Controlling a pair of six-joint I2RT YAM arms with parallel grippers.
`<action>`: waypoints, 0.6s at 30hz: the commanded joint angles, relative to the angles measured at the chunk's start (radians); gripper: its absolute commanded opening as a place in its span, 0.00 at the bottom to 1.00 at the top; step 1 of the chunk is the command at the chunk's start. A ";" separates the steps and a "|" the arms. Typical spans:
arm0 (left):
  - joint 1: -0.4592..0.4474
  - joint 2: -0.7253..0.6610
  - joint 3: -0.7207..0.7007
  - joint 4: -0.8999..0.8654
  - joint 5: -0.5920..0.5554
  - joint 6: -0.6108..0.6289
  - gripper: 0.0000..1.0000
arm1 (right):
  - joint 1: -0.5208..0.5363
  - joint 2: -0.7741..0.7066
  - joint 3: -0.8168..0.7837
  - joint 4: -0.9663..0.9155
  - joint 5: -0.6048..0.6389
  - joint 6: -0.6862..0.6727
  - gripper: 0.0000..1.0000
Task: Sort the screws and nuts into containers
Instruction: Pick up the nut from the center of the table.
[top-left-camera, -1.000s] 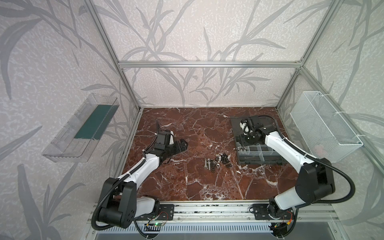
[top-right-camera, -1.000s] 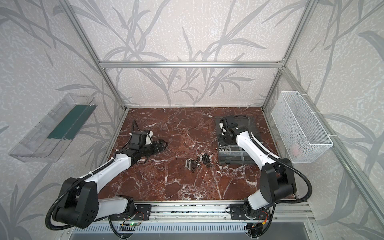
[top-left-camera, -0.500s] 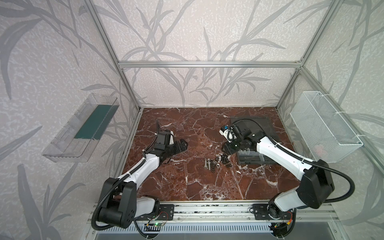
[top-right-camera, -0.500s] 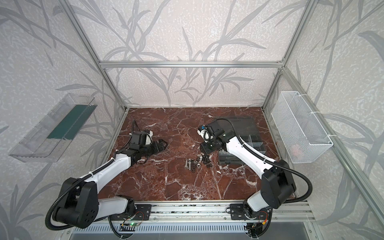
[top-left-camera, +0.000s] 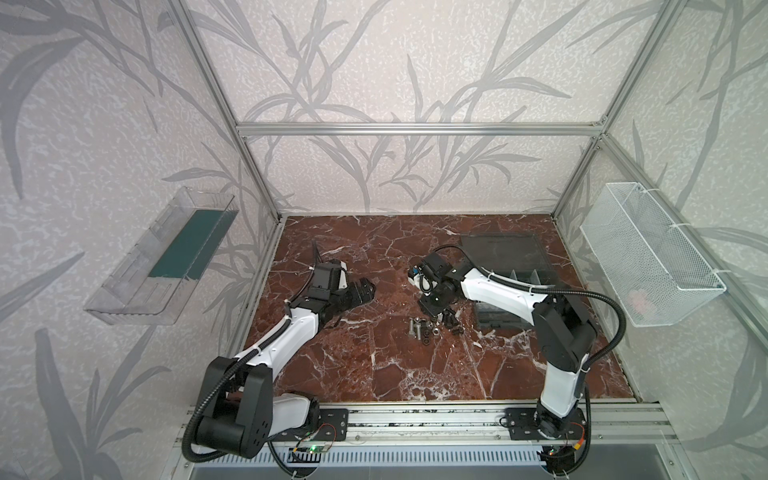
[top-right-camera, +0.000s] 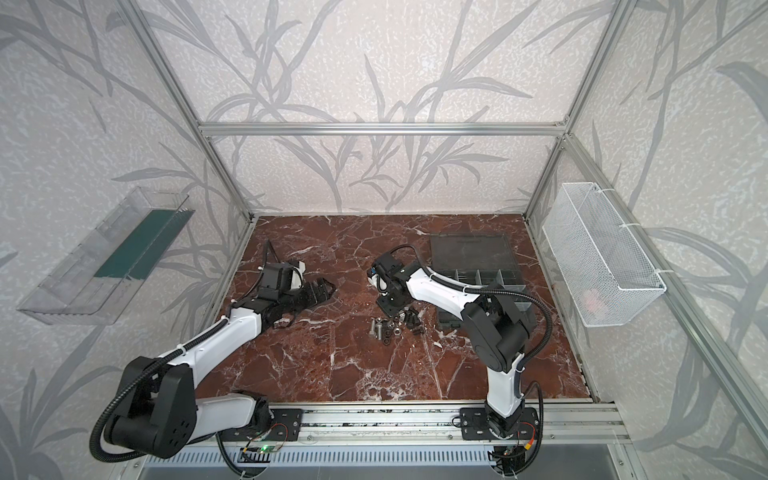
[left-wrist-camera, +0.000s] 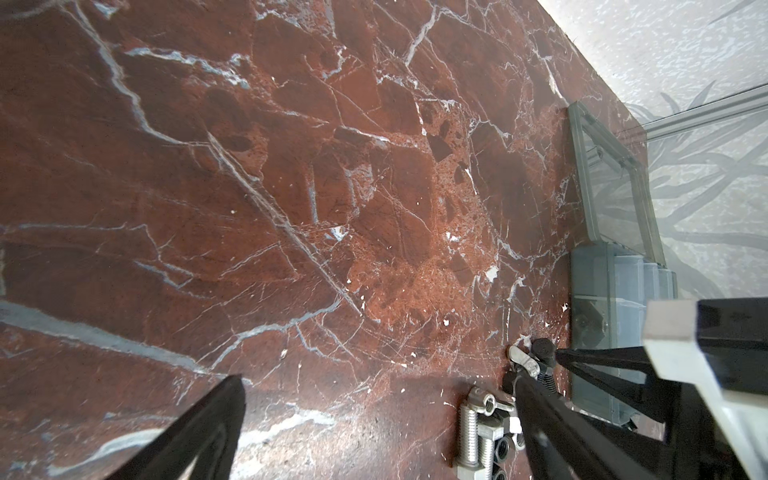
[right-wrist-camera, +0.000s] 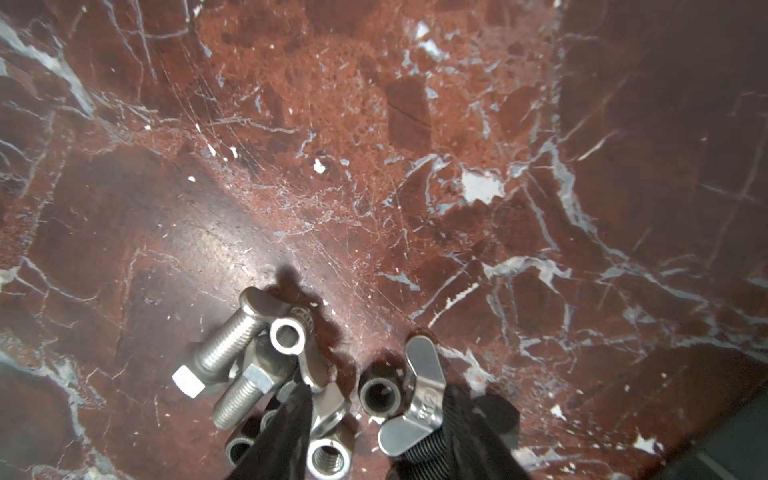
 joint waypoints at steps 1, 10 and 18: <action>0.005 -0.026 -0.002 -0.018 -0.012 0.008 0.99 | 0.015 0.019 0.033 -0.023 0.026 -0.017 0.52; 0.005 -0.025 0.000 -0.019 -0.014 0.009 0.99 | 0.045 0.066 0.037 -0.012 0.024 -0.031 0.52; 0.005 -0.029 0.002 -0.021 -0.014 0.010 0.99 | 0.051 0.076 0.015 0.003 -0.014 -0.043 0.52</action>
